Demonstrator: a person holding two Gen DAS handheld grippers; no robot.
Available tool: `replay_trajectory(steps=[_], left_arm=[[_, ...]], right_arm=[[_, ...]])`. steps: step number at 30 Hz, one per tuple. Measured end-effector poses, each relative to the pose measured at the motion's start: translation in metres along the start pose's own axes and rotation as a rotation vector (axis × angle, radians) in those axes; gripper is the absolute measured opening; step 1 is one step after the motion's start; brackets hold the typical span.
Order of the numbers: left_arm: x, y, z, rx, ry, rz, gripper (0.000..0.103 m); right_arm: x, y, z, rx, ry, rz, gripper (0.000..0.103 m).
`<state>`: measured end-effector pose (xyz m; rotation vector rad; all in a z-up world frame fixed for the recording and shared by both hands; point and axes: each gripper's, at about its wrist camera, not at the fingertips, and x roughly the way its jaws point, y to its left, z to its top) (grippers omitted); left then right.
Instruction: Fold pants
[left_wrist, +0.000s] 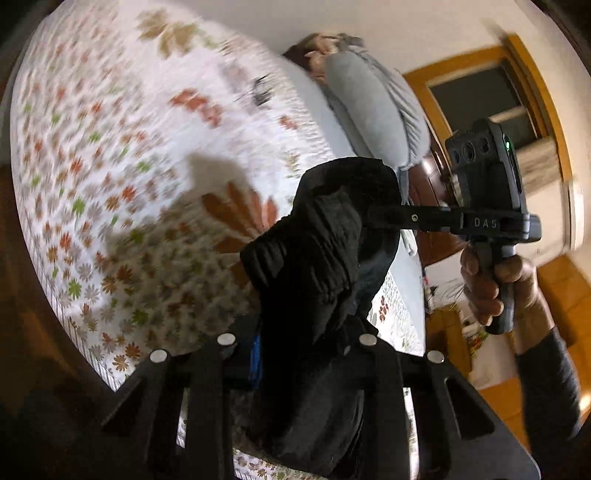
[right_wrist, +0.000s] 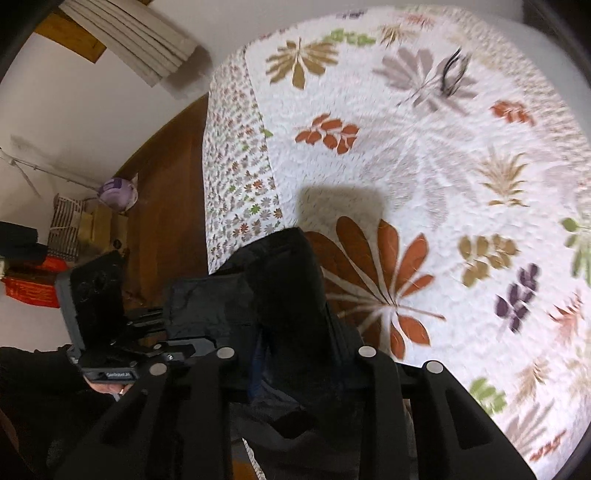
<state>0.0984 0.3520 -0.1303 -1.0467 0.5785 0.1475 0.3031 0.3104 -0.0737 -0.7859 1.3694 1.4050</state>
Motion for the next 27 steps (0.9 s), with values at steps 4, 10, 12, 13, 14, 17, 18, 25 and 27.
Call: replay_trajectory(steps=[4,10,12,13,14,17,18,25,27], left_arm=[[-0.015,-0.030,-0.010,0.088,-0.014,-0.005,0.025],[-0.035,-0.079,-0.030,0.219,-0.034,-0.022,0.025],[-0.041,-0.091,-0.039,0.247,-0.030,-0.034,0.025],[-0.043,-0.096,-0.043,0.260,-0.029,-0.038,0.025],[-0.045,-0.103,-0.047,0.277,-0.029,-0.041,0.025],[-0.049,-0.120,-0.056,0.322,-0.031,-0.046,0.025],[-0.050,-0.126,-0.059,0.336,-0.032,-0.044,0.025],[-0.053,-0.156,-0.075,0.435,-0.029,-0.031,0.025],[-0.055,-0.164,-0.080,0.460,-0.030,-0.030,0.025]], right_arm=[[-0.036,0.015,-0.028,0.006,-0.066,-0.055,0.028],[-0.085,0.031,-0.071,0.031,-0.146,-0.102,0.028],[-0.097,0.033,-0.085,0.041,-0.170,-0.113,0.028],[-0.104,0.034,-0.094,0.049,-0.186,-0.119,0.028],[-0.109,0.035,-0.100,0.055,-0.198,-0.123,0.028],[-0.124,0.035,-0.121,0.076,-0.240,-0.126,0.028],[-0.130,0.034,-0.129,0.084,-0.259,-0.126,0.028],[-0.150,0.034,-0.163,0.115,-0.332,-0.129,0.028],[-0.155,0.034,-0.172,0.119,-0.344,-0.129,0.028]])
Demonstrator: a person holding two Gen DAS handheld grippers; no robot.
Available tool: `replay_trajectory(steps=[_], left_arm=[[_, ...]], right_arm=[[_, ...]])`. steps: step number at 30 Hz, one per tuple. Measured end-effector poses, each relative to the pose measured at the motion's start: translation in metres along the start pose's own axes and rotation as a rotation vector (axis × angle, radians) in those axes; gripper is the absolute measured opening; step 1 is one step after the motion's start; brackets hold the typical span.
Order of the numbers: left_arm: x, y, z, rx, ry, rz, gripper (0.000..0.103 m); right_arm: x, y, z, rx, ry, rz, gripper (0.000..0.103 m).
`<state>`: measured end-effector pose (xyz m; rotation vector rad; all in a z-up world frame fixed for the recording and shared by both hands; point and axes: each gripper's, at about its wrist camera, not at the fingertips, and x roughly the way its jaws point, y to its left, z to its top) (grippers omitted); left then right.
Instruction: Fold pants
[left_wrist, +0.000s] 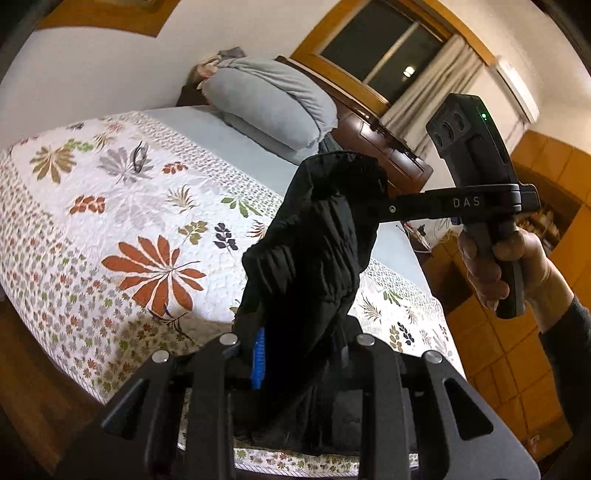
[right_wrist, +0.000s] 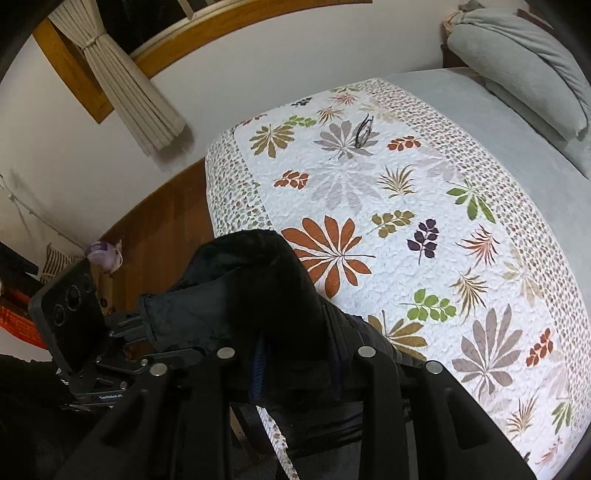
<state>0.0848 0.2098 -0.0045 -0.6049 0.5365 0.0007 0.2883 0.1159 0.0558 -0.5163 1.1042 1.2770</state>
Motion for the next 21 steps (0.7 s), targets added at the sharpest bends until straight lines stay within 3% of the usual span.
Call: replay_trajectory(steps=[21], left_arm=[[0.010,-0.090,-0.010,0.204,0.044,-0.050,0.025]], right_arm=[[-0.069,-0.024,-0.069,0.022,-0.096,-0.061,0.028]])
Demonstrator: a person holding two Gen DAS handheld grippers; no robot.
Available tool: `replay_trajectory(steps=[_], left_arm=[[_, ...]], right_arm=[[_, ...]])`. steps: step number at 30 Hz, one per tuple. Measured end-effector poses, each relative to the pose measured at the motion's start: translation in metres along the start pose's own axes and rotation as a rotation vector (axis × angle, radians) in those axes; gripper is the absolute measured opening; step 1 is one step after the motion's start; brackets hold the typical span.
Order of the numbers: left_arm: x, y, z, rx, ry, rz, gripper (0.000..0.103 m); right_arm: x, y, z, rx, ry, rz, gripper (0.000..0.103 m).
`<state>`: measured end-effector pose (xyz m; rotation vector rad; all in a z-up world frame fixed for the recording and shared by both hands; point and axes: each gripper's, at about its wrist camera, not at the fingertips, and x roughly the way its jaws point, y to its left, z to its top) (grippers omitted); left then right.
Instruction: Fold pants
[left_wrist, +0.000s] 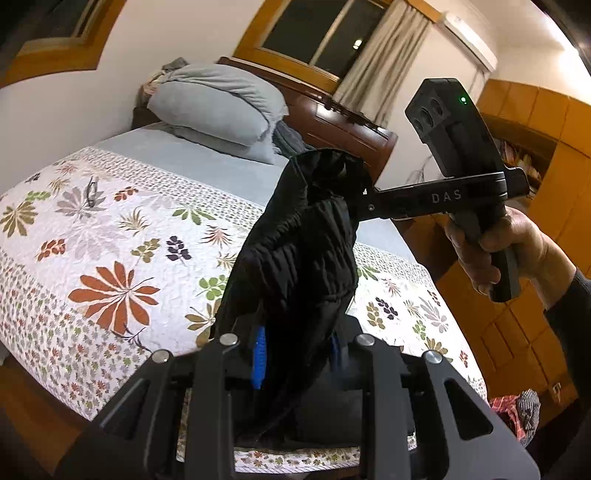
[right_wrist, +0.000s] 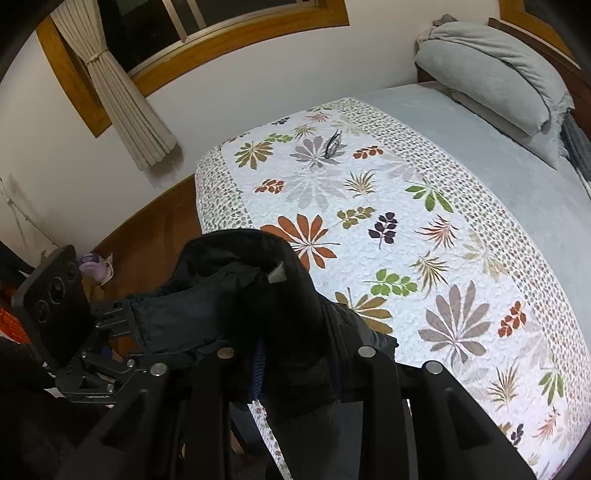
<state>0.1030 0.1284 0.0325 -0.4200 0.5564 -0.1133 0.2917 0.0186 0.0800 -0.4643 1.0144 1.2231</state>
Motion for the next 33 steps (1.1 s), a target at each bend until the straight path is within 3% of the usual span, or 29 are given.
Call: replay_trajectory(steps=[8,18,33], left_arm=[[0.013,-0.033,-0.007,0.073,0.022,-0.006,0.025],[0.031,-0.083,-0.027,0.226,0.038,0.038,0.025],[0.080,-0.149,-0.069,0.393,0.116,0.005,0.025]], right_arm=[[-0.021,-0.019,-0.030,0.026,-0.033,0.001,0.028],[-0.034,-0.044,-0.068,0.040,-0.080,0.017,0.028],[-0.047,-0.089,-0.151,0.089,-0.135,0.034,0.028]])
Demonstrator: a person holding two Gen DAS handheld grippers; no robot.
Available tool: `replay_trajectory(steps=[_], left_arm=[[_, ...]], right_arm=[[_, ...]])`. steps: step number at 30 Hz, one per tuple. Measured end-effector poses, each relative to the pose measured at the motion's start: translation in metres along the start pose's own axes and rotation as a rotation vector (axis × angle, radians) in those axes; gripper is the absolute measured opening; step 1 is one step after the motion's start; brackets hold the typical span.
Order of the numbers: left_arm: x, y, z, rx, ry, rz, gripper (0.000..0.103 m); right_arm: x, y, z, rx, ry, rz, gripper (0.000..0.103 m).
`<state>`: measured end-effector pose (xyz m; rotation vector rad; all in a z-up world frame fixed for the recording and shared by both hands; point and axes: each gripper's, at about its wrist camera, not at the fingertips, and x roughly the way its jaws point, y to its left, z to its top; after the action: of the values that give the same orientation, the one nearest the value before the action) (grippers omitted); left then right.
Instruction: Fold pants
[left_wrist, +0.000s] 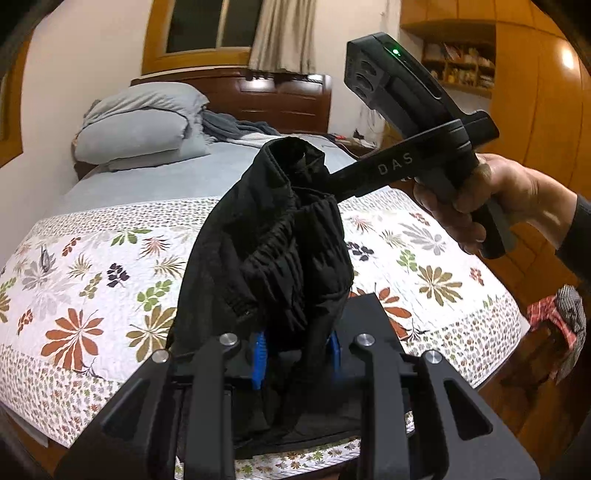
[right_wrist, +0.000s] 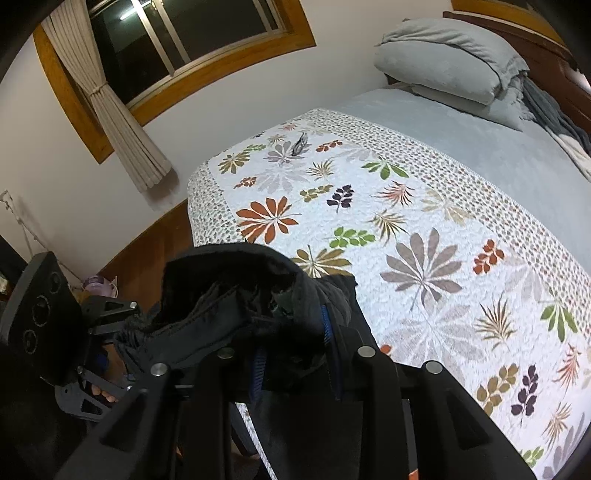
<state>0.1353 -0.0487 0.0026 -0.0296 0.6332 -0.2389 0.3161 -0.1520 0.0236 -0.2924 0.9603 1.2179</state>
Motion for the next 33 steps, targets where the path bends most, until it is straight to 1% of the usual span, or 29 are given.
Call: replay_trajectory(steps=[4,12,24,27,33], left_arm=[[0.014,-0.016,-0.005,0.043,0.020,-0.006,0.025],[0.039,-0.036,-0.014,0.087,0.067,-0.029,0.025],[0.066,-0.069,-0.029,0.171,0.121,-0.029,0.025],[0.072,-0.079,-0.031,0.200,0.131,-0.026,0.025],[0.091,-0.103,-0.042,0.278,0.179,-0.017,0.025]], right_arm=[[-0.001,-0.014,-0.018,0.008,0.005,-0.004,0.028],[-0.001,-0.037,-0.050,0.035,0.000,-0.003,0.028],[-0.001,-0.065,-0.089,0.061,-0.012,0.012,0.028],[-0.003,-0.072,-0.101,0.071,-0.021,0.017,0.028],[-0.005,-0.085,-0.126,0.083,-0.027,0.014,0.028]])
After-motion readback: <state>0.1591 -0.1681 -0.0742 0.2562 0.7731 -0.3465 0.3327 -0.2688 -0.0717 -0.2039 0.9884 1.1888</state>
